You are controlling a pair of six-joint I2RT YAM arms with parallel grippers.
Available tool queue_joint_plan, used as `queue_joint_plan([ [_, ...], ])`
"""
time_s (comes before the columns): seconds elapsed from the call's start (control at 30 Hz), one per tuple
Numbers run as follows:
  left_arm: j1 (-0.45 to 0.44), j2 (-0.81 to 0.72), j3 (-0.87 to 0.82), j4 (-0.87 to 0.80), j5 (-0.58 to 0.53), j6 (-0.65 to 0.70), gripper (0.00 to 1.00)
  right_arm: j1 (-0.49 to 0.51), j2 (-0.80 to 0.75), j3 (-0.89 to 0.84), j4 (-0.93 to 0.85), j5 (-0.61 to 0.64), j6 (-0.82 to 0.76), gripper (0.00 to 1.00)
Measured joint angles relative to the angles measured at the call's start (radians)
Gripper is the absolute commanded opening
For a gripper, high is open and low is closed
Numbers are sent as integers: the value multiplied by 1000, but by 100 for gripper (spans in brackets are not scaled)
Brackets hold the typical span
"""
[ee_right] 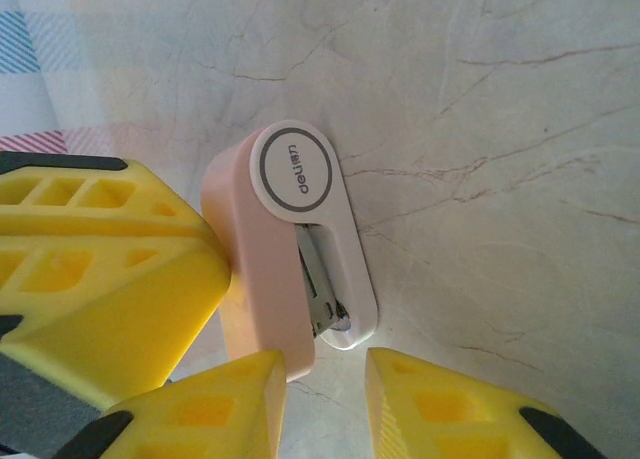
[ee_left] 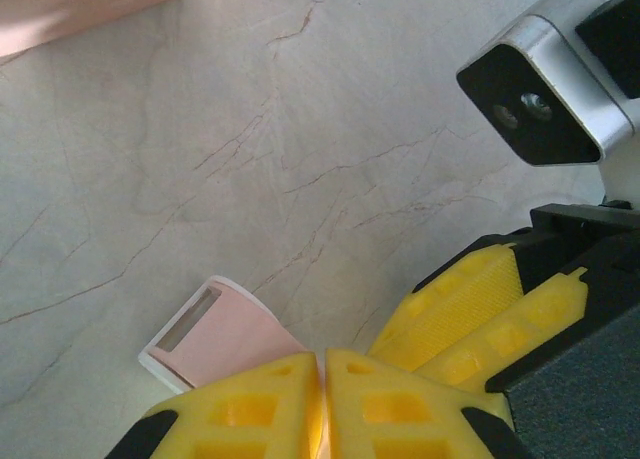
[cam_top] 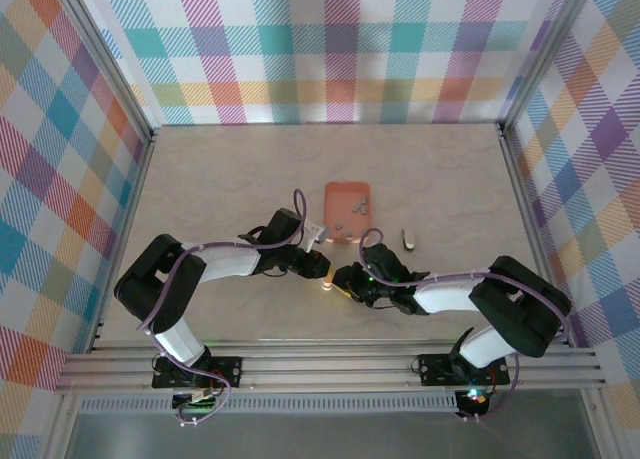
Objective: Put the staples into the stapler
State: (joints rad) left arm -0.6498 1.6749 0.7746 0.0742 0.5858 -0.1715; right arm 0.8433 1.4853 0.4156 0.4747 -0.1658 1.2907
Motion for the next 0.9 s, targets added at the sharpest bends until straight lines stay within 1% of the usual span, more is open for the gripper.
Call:
queue_joint_plan([
  [0.4,0,0,0,0,0,-4,13,-1,17,-37,94,-5,41,31],
  [0.9,0,2,-2,7,0,-19,13,-1,14,-43,104,-4,41,32],
])
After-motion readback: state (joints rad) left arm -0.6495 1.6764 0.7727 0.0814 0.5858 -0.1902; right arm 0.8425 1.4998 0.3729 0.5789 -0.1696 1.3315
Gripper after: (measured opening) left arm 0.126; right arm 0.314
